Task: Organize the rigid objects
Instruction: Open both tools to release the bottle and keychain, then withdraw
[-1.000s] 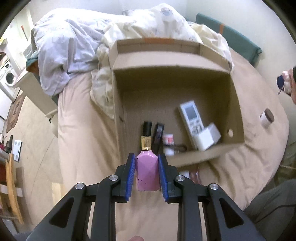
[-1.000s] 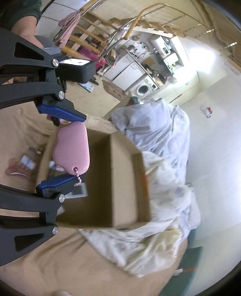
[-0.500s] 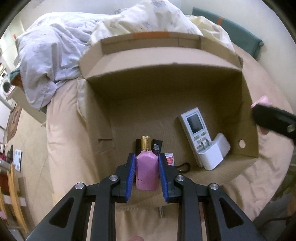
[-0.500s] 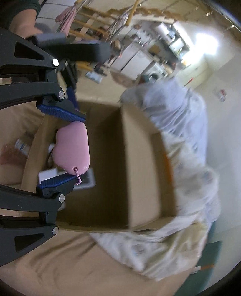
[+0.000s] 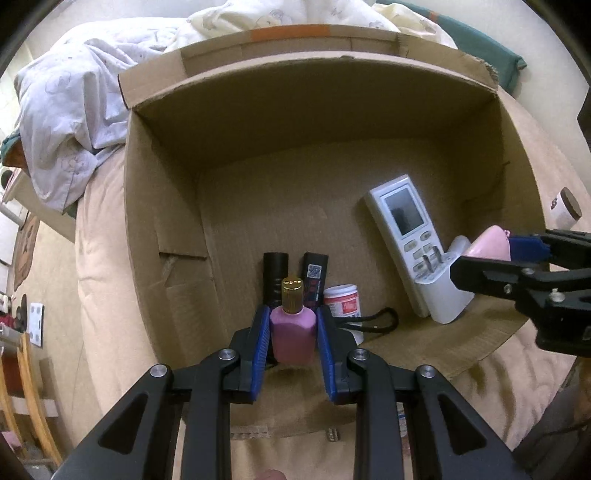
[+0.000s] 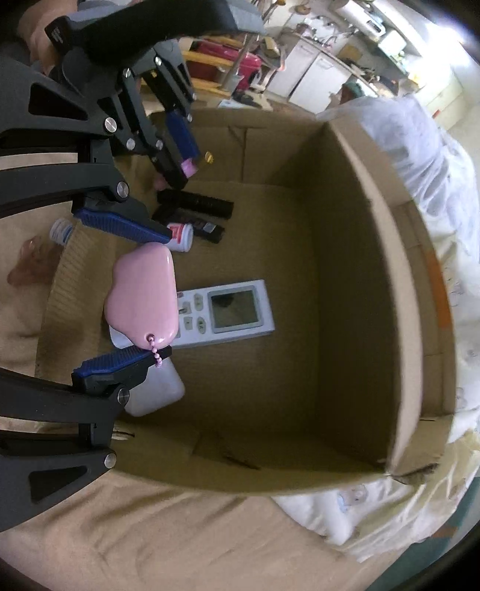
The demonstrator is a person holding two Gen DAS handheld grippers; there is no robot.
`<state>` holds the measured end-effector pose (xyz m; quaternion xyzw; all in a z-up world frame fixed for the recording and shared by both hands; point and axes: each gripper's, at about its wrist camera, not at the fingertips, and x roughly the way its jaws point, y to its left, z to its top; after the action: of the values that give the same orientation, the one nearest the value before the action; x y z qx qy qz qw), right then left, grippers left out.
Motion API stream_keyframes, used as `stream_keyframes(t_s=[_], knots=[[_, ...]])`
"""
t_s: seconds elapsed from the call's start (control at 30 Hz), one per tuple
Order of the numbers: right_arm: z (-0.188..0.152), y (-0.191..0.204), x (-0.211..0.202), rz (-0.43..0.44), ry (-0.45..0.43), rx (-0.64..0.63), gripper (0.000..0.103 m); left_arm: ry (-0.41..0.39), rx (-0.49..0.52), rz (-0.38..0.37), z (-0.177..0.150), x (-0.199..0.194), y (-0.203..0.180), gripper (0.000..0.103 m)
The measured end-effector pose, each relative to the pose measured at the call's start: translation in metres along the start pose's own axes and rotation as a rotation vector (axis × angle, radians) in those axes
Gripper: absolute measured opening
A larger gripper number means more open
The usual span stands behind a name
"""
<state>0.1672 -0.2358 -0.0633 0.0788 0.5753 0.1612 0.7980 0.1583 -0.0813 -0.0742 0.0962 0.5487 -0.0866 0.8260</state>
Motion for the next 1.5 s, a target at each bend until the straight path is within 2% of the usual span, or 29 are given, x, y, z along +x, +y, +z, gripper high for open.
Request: stream_keyframes(t_s=[0.27,0.37,0.57,0.6,0.67,0.73,0.77,0.8,0.93,1.0,1.17,1.5], knots=[[-0.004,-0.003,0.010,-0.043,0.049,0.001,0.060,0.007,0.002,0.015,0.000,0.007,0.000,0.023],[-0.003,0.002,0.008,-0.033,0.041,-0.016,0.070,-0.002,0.008,0.021,0.000,0.006,-0.001,0.023],[0.000,0.004,-0.005,-0.015,-0.011,-0.026,0.081,-0.022,0.024,0.032,-0.005,-0.002,-0.009,0.023],[0.001,0.003,-0.008,-0.012,-0.021,-0.024,0.085,-0.022,0.020,0.029,-0.005,-0.003,-0.009,0.023],[0.003,0.006,-0.009,-0.008,-0.038,-0.022,0.102,-0.021,0.016,0.022,-0.004,-0.005,-0.008,0.026],[0.004,0.006,-0.012,-0.001,-0.057,-0.024,0.103,-0.020,0.014,0.013,-0.004,-0.006,-0.008,0.041],[0.004,0.007,-0.014,-0.002,-0.061,-0.026,0.103,-0.020,0.011,0.008,-0.005,-0.007,-0.008,0.061],[0.005,0.007,-0.014,-0.006,-0.063,-0.028,0.103,-0.022,0.006,0.003,-0.005,-0.009,-0.008,0.067],[0.005,0.006,-0.018,0.007,-0.078,-0.025,0.103,-0.020,-0.008,-0.014,-0.004,-0.014,-0.009,0.071],[0.006,0.007,-0.020,0.019,-0.093,-0.021,0.103,-0.027,-0.021,-0.016,-0.003,-0.016,-0.006,0.081],[0.009,0.008,-0.032,0.030,-0.131,-0.023,0.103,-0.034,-0.053,-0.020,-0.002,-0.023,0.000,0.081],[0.003,0.009,-0.041,0.019,-0.134,-0.007,0.103,-0.040,-0.078,-0.013,-0.007,-0.046,0.013,0.081]])
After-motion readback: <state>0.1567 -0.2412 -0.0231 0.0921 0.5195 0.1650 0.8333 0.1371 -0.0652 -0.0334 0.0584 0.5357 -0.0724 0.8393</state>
